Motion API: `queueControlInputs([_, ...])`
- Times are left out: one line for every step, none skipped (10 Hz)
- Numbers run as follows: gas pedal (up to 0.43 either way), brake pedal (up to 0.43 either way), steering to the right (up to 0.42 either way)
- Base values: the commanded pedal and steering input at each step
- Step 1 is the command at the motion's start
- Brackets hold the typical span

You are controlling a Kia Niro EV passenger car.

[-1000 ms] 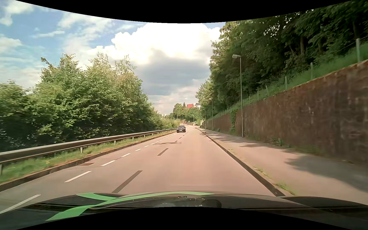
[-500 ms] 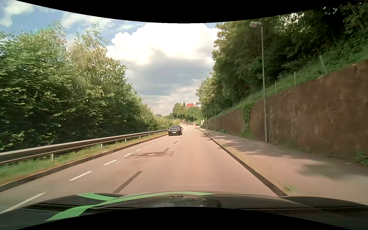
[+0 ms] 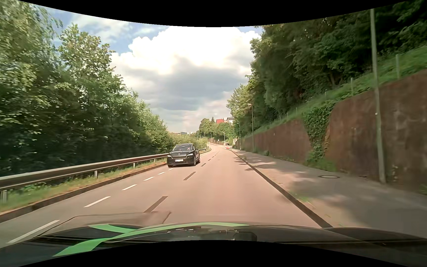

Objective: Follow the waypoints while adhering to traffic rules and regulations

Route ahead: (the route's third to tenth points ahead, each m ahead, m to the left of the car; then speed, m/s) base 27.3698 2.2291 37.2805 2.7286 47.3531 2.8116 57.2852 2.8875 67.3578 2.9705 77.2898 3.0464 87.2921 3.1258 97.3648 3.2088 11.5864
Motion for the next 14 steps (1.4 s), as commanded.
queueControlInputs([0.039,0.000,0.000])
queueControlInputs([0.079,0.000,0.000])
queueControlInputs([0.098,0.000,0.000])
queueControlInputs([0.098,0.000,-0.001])
queueControlInputs([0.098,0.000,-0.002])
queueControlInputs([0.098,0.000,-0.002])
queueControlInputs([0.098,0.000,-0.002])
queueControlInputs([0.098,0.000,-0.002])
queueControlInputs([0.098,0.000,-0.002])
queueControlInputs([0.098,0.000,-0.002])
queueControlInputs([0.098,0.000,-0.002])
queueControlInputs([0.098,0.000,-0.003])
queueControlInputs([0.098,0.000,-0.002])
queueControlInputs([0.098,0.000,-0.002])
